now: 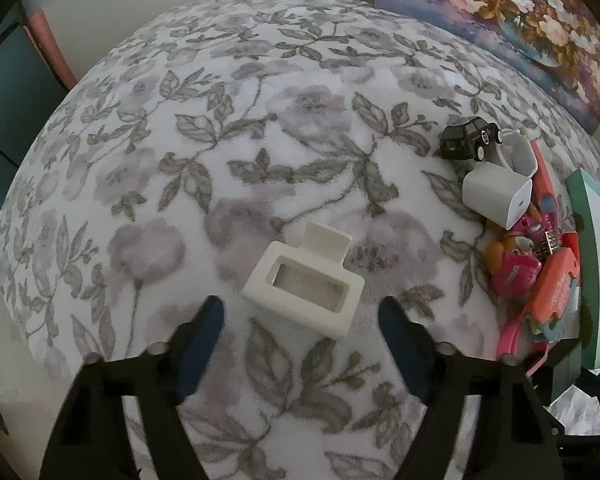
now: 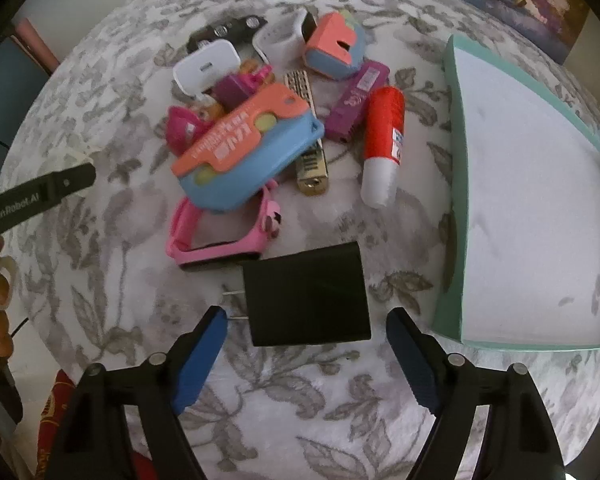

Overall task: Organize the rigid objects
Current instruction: 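Grasp the white hair clip with left tool while right tool grasps black charger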

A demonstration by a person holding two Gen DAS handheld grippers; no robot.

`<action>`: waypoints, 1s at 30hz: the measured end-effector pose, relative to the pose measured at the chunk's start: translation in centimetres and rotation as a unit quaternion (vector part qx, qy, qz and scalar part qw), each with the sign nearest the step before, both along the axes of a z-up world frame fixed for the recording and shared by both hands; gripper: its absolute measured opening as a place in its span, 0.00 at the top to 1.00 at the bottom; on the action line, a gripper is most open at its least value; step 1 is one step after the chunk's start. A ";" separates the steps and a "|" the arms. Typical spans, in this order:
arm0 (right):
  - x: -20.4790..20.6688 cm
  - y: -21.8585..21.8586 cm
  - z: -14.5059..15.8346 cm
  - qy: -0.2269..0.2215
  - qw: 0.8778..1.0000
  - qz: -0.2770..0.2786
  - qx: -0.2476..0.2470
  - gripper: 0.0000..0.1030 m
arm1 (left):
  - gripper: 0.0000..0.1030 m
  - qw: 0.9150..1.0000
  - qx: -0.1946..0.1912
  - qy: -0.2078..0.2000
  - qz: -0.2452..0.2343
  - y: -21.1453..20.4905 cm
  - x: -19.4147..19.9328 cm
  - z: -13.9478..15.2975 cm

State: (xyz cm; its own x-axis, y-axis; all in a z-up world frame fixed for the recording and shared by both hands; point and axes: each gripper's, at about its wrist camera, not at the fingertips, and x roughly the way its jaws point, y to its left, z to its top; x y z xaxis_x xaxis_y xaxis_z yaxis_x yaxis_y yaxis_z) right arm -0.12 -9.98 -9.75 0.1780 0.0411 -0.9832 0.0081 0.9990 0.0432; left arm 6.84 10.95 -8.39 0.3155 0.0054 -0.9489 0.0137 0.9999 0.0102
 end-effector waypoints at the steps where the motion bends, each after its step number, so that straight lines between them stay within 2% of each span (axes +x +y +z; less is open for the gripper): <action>1: 0.1 0.1 -0.2 0.002 1.000 0.000 0.000 0.19 | 0.33 1.000 -0.002 0.003 -0.001 0.0 0.1 -0.2; 11: 0.2 1.3 -1.1 0.001 1.000 0.010 -0.018 0.19 | 0.42 1.000 -0.001 -0.007 -0.005 -0.8 1.0 -0.7; 17: 0.3 0.8 -0.8 -0.001 1.000 0.008 -0.017 0.29 | 0.42 1.000 0.007 -0.003 -0.006 -1.4 1.4 -0.4; 26: 0.2 -0.2 -0.4 -0.002 1.000 -0.005 -0.003 0.31 | 0.42 1.000 0.005 0.000 -0.003 -2.5 0.1 1.6; 30: 0.3 -1.0 0.9 -0.015 1.000 -0.013 0.020 0.31 | 0.42 1.000 0.012 -0.009 -0.006 -2.8 -0.3 3.0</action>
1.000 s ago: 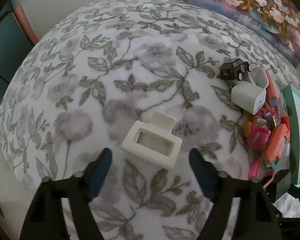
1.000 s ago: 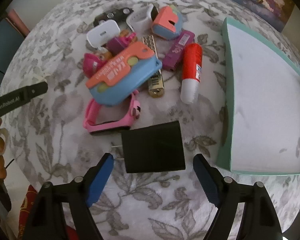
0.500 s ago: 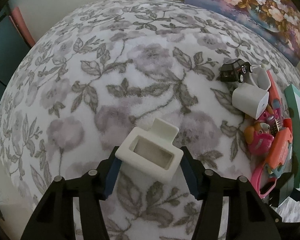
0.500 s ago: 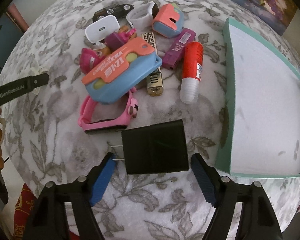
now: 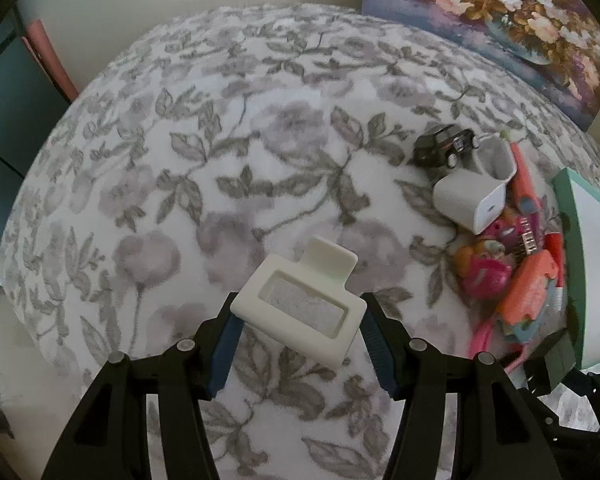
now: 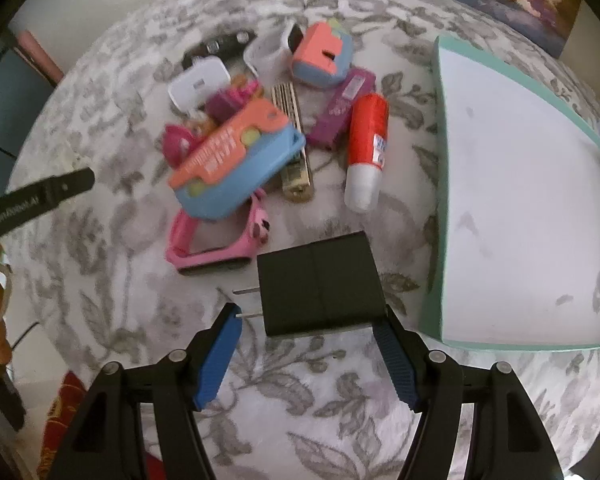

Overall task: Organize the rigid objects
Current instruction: 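Grasp the white hair clip with left tool while right tool grasps black charger, then carry both items into the teal-rimmed tray and open both tools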

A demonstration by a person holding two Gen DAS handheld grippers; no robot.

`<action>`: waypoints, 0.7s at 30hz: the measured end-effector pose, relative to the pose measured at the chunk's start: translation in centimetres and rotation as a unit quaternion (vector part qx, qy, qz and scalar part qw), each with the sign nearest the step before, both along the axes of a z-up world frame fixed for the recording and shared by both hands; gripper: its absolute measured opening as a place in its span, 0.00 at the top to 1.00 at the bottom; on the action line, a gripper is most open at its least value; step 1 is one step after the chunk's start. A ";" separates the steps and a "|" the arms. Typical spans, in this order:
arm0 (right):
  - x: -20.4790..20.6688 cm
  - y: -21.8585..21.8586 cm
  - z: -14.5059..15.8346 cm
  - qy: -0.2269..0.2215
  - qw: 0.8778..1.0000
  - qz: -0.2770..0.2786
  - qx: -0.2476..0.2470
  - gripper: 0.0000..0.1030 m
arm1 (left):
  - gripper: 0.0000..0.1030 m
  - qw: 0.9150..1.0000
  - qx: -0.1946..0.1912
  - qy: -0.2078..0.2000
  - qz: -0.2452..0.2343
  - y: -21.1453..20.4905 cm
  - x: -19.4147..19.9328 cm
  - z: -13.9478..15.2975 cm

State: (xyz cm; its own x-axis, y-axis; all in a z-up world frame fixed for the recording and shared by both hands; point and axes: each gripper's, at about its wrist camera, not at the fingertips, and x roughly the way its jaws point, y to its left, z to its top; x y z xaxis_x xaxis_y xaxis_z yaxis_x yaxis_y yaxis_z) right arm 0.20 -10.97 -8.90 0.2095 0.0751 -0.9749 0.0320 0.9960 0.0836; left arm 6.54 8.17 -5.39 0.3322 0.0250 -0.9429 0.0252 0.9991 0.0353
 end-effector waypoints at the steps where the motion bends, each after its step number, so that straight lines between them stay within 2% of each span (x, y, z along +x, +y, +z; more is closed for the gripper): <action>1: -0.4 -0.6 0.6 -0.005 1.000 -0.003 0.006 0.31 | 0.42 1.000 0.000 -0.002 -0.001 0.2 0.0 0.2; 7: -0.6 -2.1 2.9 -0.033 0.998 -0.018 0.043 0.31 | 0.42 1.000 0.011 -0.024 -0.011 -1.0 -0.2 3.8; 12: -0.9 -3.9 5.3 -0.068 0.995 -0.033 0.069 0.31 | 0.42 0.999 0.004 -0.045 -0.020 -2.7 -0.5 6.5; 16: -1.8 -4.9 7.2 -0.101 0.991 -0.049 0.079 0.31 | 0.42 0.998 0.009 -0.057 -0.028 -4.3 -0.7 8.1; 21: -1.8 -7.9 8.0 -0.123 0.985 -0.098 0.070 0.31 | 0.42 0.996 0.013 -0.065 -0.054 -7.9 -0.6 9.8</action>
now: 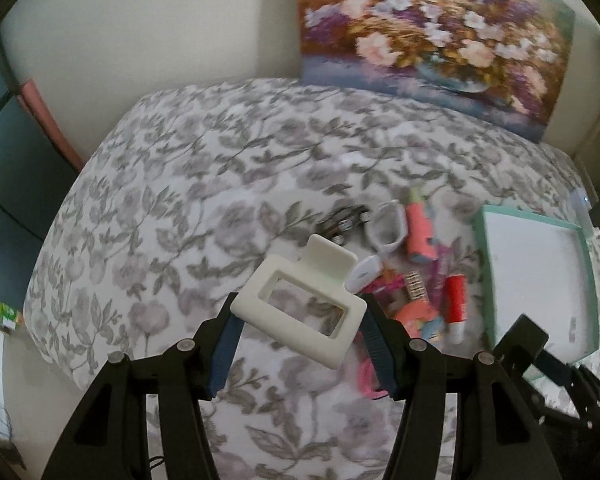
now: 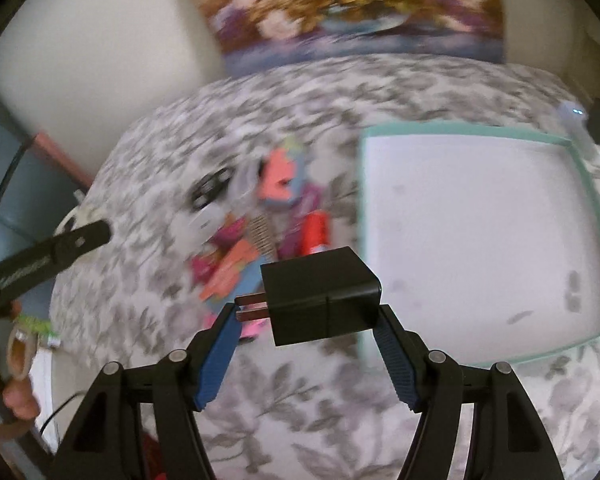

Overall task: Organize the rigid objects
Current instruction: 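Carry both items into the teal-rimmed tray and open both tools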

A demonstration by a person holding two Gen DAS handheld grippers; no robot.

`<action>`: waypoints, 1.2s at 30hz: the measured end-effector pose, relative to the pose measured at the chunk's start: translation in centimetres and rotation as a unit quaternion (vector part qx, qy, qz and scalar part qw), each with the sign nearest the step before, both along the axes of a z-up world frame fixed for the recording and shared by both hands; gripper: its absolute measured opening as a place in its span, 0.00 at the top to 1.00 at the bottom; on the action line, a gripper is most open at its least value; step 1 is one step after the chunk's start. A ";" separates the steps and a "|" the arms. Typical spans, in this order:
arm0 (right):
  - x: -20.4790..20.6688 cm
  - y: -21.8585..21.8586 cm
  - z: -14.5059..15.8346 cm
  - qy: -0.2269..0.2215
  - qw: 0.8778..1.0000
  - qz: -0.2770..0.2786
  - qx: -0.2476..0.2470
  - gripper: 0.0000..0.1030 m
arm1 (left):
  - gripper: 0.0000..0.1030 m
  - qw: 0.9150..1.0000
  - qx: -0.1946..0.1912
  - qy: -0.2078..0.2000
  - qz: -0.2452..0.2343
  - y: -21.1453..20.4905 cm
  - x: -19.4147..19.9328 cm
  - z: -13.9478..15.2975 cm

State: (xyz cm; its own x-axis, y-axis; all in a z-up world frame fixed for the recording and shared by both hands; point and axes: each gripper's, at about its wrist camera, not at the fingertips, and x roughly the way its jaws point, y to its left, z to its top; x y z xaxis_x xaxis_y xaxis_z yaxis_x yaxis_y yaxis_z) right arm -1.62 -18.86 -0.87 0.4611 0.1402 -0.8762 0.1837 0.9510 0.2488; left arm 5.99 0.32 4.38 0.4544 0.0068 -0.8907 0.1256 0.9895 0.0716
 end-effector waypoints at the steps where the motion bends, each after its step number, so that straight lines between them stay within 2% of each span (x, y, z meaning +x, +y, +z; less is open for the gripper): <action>1: -0.2 -0.8 0.1 -0.001 1.000 -0.011 0.000 0.31 | 0.42 1.000 0.000 0.000 -0.004 -0.6 0.0 0.1; 6: -0.4 -5.8 -0.1 0.008 0.996 -0.088 -0.030 0.31 | 0.42 1.000 -0.014 0.011 -0.026 -5.1 -0.1 -0.1; 13: -1.7 -12.2 -0.8 0.017 0.985 -0.168 -0.031 0.31 | 0.42 0.997 -0.023 0.024 -0.063 -11.2 -0.5 -1.4; 24: -3.9 -19.1 -2.3 0.029 0.962 -0.268 -0.048 0.31 | 0.42 0.988 -0.005 0.019 -0.154 -20.3 -1.8 -3.6; 31: -4.9 -21.2 -2.7 0.034 0.952 -0.297 -0.066 0.31 | 0.42 0.985 -0.012 0.030 -0.172 -22.0 -2.1 -5.5; 36: -4.7 -20.8 -3.1 0.043 0.955 -0.283 -0.071 0.31 | 0.42 0.982 -0.009 0.034 -0.184 -22.8 -2.6 -6.4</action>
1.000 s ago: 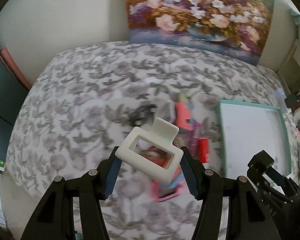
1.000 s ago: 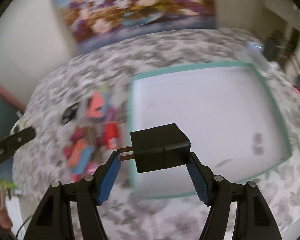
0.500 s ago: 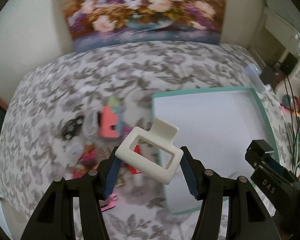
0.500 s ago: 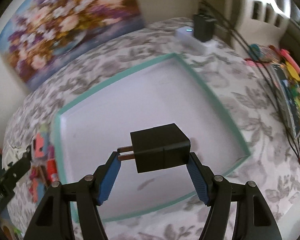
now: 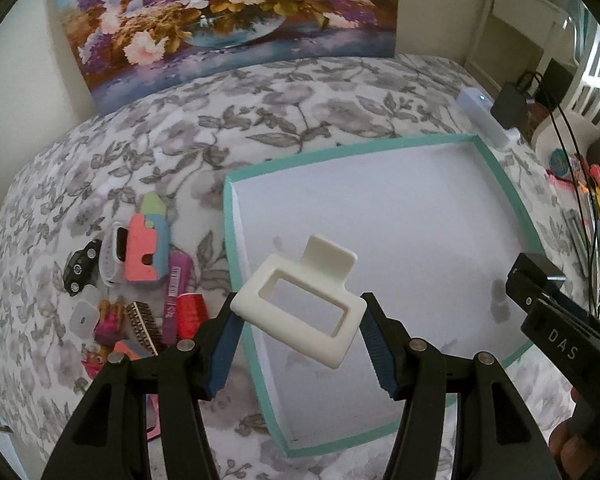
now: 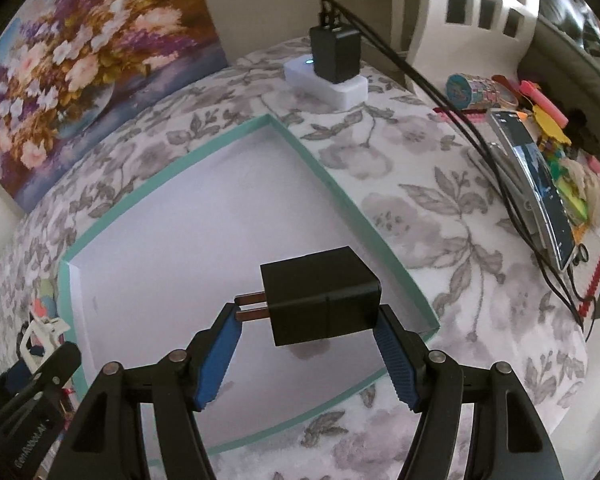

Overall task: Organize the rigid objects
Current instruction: 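Carry both items into the teal-rimmed tray and open both tools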

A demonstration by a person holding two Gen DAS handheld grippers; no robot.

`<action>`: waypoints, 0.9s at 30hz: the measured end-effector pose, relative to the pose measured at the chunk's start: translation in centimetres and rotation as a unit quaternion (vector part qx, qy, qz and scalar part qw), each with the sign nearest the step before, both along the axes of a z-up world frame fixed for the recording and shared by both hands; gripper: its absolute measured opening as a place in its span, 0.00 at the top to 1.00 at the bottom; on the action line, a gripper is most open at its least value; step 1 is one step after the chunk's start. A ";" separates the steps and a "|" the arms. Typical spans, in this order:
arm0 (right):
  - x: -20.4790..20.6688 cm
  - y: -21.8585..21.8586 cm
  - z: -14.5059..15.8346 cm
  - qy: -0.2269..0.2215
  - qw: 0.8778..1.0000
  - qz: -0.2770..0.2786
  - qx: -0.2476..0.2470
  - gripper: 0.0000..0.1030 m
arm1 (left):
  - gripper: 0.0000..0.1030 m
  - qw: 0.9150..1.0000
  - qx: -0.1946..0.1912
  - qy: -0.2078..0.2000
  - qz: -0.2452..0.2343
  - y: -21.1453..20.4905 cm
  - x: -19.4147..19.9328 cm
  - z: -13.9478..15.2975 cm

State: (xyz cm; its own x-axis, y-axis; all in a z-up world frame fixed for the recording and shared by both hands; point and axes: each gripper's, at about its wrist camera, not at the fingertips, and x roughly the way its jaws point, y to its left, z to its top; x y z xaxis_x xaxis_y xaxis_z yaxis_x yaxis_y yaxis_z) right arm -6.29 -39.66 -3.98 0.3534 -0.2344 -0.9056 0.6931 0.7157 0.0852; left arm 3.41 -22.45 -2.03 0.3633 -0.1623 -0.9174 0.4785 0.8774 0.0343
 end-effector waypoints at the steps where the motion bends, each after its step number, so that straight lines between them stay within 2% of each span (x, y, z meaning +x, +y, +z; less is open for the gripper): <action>1: 0.2 0.2 0.0 0.002 1.000 0.005 -0.002 0.31 | 0.42 1.000 0.001 0.002 -0.001 -0.1 -0.1 -0.2; 24: 1.0 1.5 -2.1 0.041 0.999 0.032 -0.001 0.31 | 0.42 0.999 0.026 0.034 -0.007 0.1 0.0 -4.3; 27: 1.1 1.7 -2.4 0.049 0.998 0.035 -0.004 0.31 | 0.38 0.999 0.027 0.037 -0.011 0.0 0.0 -4.4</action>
